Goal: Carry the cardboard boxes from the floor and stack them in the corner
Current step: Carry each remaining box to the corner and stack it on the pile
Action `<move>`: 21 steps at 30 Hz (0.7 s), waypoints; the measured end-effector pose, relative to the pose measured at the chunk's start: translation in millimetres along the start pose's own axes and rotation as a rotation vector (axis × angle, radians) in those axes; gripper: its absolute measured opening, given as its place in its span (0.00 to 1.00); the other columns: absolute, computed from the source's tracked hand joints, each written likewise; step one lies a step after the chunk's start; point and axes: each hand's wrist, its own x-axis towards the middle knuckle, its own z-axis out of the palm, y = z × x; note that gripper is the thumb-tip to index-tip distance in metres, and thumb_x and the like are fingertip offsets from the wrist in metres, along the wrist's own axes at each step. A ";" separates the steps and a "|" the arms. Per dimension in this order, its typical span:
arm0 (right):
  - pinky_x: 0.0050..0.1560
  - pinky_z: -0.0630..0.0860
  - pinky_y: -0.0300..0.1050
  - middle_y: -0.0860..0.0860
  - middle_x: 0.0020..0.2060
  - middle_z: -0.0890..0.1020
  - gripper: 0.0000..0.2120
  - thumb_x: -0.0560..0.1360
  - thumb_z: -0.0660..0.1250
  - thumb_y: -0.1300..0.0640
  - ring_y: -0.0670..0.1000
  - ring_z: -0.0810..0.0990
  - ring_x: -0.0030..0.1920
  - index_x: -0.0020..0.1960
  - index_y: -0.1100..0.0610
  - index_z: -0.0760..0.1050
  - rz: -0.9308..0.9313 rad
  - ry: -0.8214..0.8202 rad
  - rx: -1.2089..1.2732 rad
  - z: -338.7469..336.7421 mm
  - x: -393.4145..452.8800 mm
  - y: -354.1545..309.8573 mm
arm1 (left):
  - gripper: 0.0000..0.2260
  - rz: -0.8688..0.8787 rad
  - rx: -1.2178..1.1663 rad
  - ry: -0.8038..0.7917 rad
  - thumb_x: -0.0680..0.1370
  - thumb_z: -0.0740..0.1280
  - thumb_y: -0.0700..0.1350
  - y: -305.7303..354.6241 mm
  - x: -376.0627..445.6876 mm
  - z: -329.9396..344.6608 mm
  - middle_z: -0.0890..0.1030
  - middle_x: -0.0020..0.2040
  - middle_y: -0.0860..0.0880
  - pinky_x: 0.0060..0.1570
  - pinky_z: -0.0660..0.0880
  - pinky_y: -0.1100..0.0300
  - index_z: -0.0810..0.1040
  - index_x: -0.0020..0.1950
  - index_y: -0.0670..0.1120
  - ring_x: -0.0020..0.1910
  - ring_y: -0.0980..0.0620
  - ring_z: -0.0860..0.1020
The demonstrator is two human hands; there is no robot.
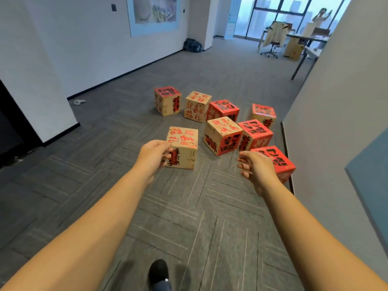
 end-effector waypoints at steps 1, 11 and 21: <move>0.34 0.69 0.37 0.50 0.36 0.77 0.07 0.75 0.63 0.60 0.47 0.74 0.34 0.38 0.54 0.73 -0.002 0.000 -0.007 12.5 21.8 -4.9 | 0.08 -0.005 -0.002 0.010 0.79 0.61 0.42 3.7 26.2 -0.6 0.77 0.41 0.51 0.38 0.69 0.63 0.73 0.41 0.49 0.39 0.56 0.73; 0.35 0.67 0.40 0.50 0.34 0.75 0.08 0.75 0.63 0.61 0.48 0.72 0.33 0.38 0.55 0.73 0.060 0.017 0.005 125.1 221.7 -52.4 | 0.08 -0.059 0.069 0.049 0.79 0.60 0.42 54.2 254.2 6.0 0.77 0.40 0.52 0.40 0.69 0.62 0.73 0.41 0.49 0.40 0.56 0.74; 0.36 0.68 0.40 0.50 0.35 0.75 0.08 0.76 0.62 0.60 0.48 0.72 0.35 0.39 0.55 0.73 0.154 0.033 -0.021 192.9 429.5 -23.4 | 0.08 -0.153 0.119 0.085 0.79 0.60 0.42 17.8 467.8 19.5 0.76 0.41 0.52 0.37 0.69 0.64 0.73 0.41 0.50 0.40 0.57 0.73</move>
